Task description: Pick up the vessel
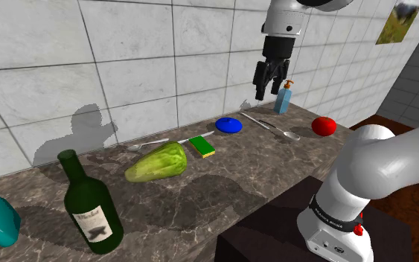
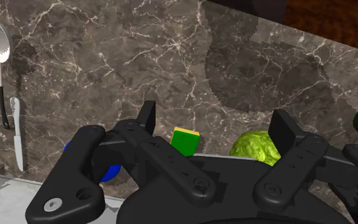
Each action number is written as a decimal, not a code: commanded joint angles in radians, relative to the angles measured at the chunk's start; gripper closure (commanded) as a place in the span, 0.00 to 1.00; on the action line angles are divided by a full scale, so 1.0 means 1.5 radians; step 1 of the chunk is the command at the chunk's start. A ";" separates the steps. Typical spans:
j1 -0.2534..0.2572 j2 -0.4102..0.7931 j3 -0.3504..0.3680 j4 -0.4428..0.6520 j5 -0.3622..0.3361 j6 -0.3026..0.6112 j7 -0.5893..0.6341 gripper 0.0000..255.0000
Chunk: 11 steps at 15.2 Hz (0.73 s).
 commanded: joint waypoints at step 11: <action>-0.042 0.164 -0.046 -0.034 -0.055 0.220 -0.043 0.00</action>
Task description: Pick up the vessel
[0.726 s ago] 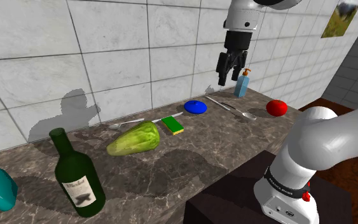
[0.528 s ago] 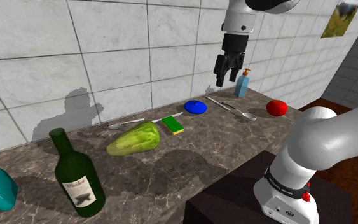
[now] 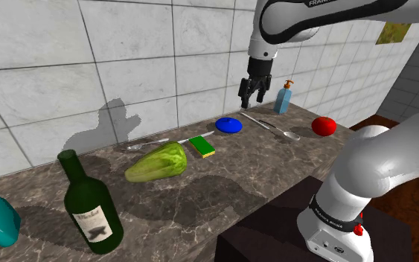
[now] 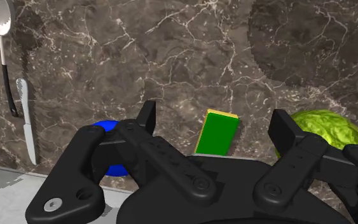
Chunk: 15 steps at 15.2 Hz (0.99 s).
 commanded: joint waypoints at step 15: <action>-0.051 0.362 -0.074 0.117 -0.031 0.289 -0.057 0.00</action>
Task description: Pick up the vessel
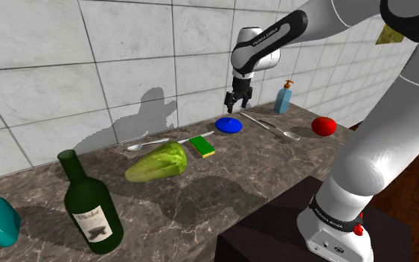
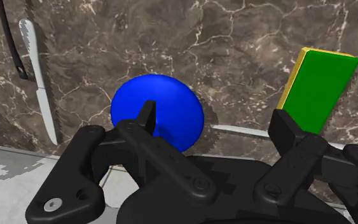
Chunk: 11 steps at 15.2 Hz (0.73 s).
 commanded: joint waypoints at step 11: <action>-0.038 0.244 -0.027 0.160 0.034 0.111 -0.046 0.00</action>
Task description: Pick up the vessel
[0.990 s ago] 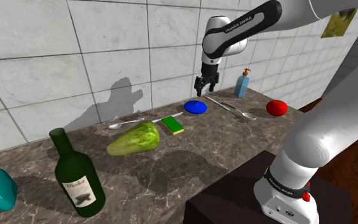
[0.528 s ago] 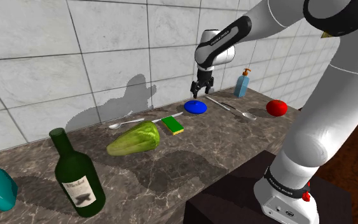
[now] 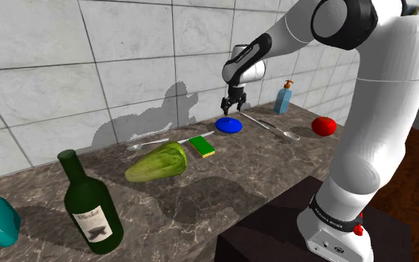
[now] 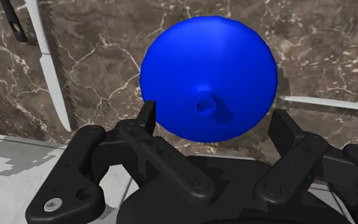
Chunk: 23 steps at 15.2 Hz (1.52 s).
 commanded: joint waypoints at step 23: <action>-0.003 0.022 0.001 0.006 0.005 0.017 -0.005 1.00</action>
